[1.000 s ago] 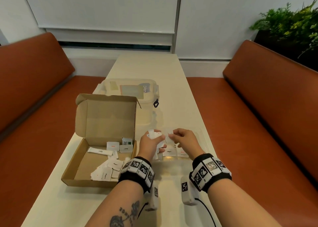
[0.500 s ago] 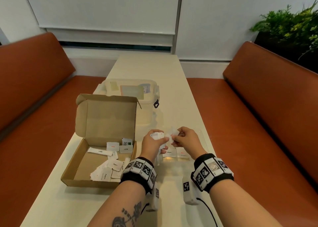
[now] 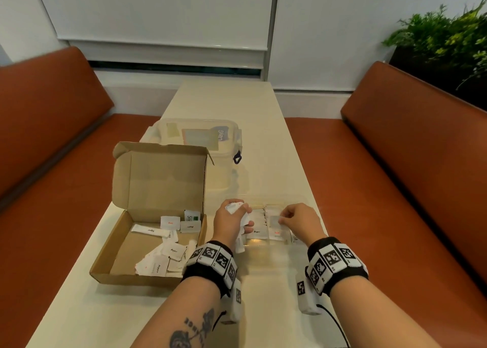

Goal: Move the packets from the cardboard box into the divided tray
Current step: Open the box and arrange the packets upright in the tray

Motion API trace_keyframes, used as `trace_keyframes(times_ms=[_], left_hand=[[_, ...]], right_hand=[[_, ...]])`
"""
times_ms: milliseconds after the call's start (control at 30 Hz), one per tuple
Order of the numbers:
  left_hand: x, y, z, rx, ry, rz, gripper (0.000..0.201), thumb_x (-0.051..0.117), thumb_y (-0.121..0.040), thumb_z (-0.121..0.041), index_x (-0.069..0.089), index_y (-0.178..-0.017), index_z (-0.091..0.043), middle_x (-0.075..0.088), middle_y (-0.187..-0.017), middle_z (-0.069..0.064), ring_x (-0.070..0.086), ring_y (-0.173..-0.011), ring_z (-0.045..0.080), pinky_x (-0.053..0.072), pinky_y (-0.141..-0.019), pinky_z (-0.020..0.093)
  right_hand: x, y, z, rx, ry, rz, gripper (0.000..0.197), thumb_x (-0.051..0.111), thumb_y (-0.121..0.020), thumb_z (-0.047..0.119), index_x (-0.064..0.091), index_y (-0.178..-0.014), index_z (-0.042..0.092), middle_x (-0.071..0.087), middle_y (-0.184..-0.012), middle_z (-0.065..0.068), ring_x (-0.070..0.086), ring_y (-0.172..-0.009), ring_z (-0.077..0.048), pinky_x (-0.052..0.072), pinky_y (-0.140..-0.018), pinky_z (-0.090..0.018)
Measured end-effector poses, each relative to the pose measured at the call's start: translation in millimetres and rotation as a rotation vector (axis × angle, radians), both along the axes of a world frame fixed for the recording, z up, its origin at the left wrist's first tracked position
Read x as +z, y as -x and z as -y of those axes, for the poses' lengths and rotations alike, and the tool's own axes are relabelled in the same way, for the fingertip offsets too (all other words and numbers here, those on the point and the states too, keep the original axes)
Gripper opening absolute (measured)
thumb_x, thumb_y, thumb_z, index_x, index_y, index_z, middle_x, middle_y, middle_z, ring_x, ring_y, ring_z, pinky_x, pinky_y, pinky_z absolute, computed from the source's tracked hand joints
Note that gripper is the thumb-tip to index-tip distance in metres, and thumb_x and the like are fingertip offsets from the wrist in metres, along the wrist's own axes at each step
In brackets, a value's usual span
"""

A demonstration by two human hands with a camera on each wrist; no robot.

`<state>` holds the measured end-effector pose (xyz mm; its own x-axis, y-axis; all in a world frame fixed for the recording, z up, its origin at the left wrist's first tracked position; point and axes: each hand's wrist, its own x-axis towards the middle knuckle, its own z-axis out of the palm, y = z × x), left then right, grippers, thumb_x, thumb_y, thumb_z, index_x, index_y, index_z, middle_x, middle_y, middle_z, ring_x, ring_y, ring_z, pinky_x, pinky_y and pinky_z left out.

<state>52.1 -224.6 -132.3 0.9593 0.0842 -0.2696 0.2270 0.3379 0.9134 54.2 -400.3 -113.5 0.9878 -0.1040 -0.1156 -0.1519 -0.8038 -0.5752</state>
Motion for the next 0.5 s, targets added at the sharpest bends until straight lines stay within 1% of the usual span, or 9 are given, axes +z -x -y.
trace_keyframes(times_ms=[100, 200, 267, 367, 400, 500], left_hand=[[-0.7, 1.4, 1.1, -0.001, -0.001, 0.001, 0.011, 0.062, -0.087, -0.005, 0.055, -0.093, -0.011, 0.062, -0.082, 0.013, 0.054, -0.049, 0.024, 0.048, -0.045, 0.026], [-0.5, 1.3, 2.6, -0.01, 0.014, -0.01, 0.011, 0.062, -0.088, -0.005, 0.055, -0.094, -0.01, 0.061, -0.082, 0.014, 0.054, -0.05, 0.025, 0.048, -0.045, 0.026], [-0.6, 1.6, 3.4, -0.016, 0.016, -0.018, 0.009, 0.061, -0.089, -0.007, 0.055, -0.095, -0.009, 0.061, -0.081, 0.014, 0.054, -0.049, 0.025, 0.049, -0.045, 0.026], [-0.8, 2.0, 3.4, -0.013, 0.001, -0.02, 0.007, 0.061, -0.09, -0.008, 0.056, -0.095, -0.009, 0.062, -0.081, 0.013, 0.056, -0.048, 0.025, 0.049, -0.046, 0.027], [-0.8, 2.0, 3.1, -0.012, 0.0, -0.019, 0.007, 0.061, -0.089, -0.008, 0.056, -0.094, -0.01, 0.062, -0.081, 0.014, 0.056, -0.048, 0.025, 0.05, -0.047, 0.027], [-0.3, 1.9, 2.6, -0.01, -0.004, -0.018, 0.008, 0.061, -0.089, -0.007, 0.055, -0.095, -0.009, 0.062, -0.081, 0.014, 0.056, -0.048, 0.024, 0.05, -0.046, 0.026]], right_hand=[[-8.2, -0.9, 2.9, 0.02, 0.075, -0.043, 0.004, 0.07, -0.082, 0.019, 0.073, -0.082, 0.016, 0.069, -0.091, -0.003, 0.061, -0.089, -0.018, 0.052, -0.079, -0.029], [-15.0, -1.3, -0.5, 0.032, 0.109, -0.041, 0.004, 0.074, -0.079, 0.022, 0.074, -0.078, 0.018, 0.067, -0.095, -0.004, 0.056, -0.099, -0.022, 0.051, -0.084, -0.033], [-19.8, 0.3, -3.5, 0.006, 0.137, -0.017, 0.005, 0.074, -0.079, 0.023, 0.074, -0.077, 0.018, 0.061, -0.098, -0.002, 0.051, -0.103, -0.022, 0.049, -0.084, -0.031], [-26.4, 2.4, -7.4, -0.002, 0.188, 0.004, 0.003, 0.071, -0.08, 0.021, 0.071, -0.079, 0.018, 0.048, -0.092, 0.002, 0.048, -0.103, -0.019, 0.046, -0.079, -0.028], [-27.5, 2.8, -8.3, 0.008, 0.197, 0.01, 0.002, 0.07, -0.08, 0.019, 0.069, -0.078, 0.018, 0.047, -0.091, 0.002, 0.048, -0.102, -0.019, 0.046, -0.077, -0.028], [-28.9, 1.6, -8.8, 0.054, 0.234, 0.03, 0.013, 0.067, -0.078, 0.013, 0.056, -0.076, 0.02, 0.049, -0.089, 0.002, 0.045, -0.1, -0.02, 0.043, -0.072, -0.027]])
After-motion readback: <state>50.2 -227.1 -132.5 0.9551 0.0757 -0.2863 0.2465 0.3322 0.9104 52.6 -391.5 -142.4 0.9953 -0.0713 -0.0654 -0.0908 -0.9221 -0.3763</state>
